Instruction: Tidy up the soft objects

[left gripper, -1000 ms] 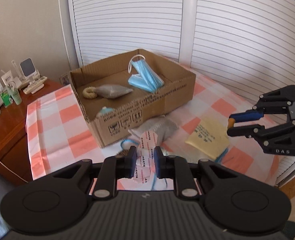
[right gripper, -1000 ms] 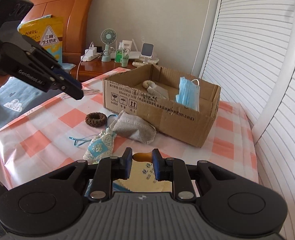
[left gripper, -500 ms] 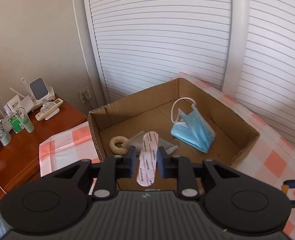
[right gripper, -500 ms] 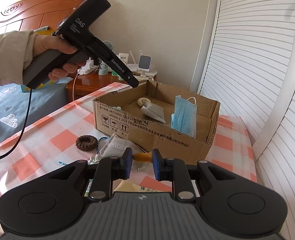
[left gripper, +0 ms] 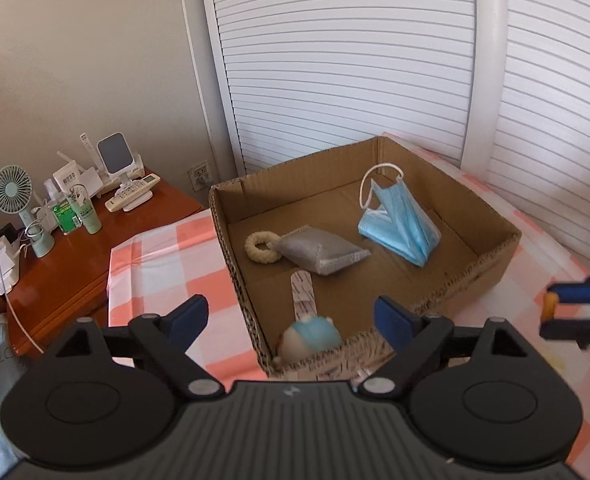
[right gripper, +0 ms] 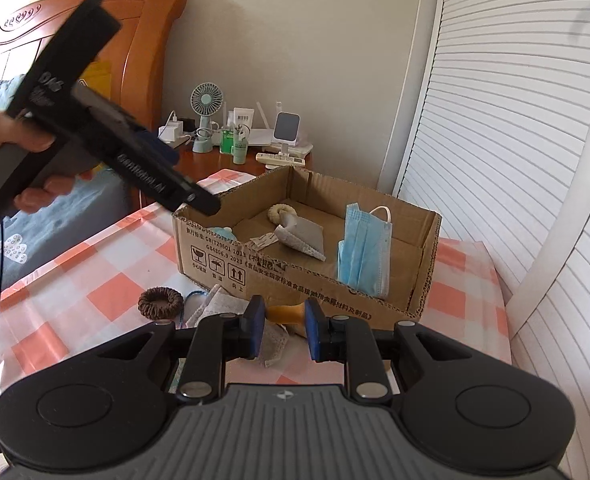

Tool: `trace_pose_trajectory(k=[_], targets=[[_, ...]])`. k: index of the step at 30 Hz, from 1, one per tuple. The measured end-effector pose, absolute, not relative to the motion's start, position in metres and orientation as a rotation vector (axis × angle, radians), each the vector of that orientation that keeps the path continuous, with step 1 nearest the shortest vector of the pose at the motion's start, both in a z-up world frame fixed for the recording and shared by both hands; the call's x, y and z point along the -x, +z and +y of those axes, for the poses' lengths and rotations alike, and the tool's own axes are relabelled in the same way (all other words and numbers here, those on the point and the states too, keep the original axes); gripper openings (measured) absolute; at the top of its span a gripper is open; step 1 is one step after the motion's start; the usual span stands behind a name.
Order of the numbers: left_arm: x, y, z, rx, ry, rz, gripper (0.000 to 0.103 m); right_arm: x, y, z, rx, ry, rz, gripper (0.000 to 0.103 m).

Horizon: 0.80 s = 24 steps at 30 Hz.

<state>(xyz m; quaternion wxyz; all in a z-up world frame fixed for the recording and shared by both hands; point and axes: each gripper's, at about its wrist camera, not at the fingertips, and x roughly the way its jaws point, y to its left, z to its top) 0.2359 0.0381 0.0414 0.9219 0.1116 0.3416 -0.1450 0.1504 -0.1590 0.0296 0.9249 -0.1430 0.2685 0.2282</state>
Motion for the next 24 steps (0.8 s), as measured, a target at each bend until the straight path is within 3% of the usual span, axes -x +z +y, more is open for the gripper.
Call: trace_pose_trajectory(k=[12,22,24], targets=[[-0.143,0.042,0.051,-0.103,-0.188,0.631,0.101,-0.230,0.054,-0.127,0.267,0.470,0.573,0.025],[-0.127,0.016,0.061,-0.076,-0.162,0.665,0.101,-0.334,0.049,-0.099,0.280,0.400,0.635,0.025],[-0.127,0.013,0.063,-0.070,-0.157,0.675,0.101,-0.350,0.049,-0.094,0.274,0.386,0.642,0.029]])
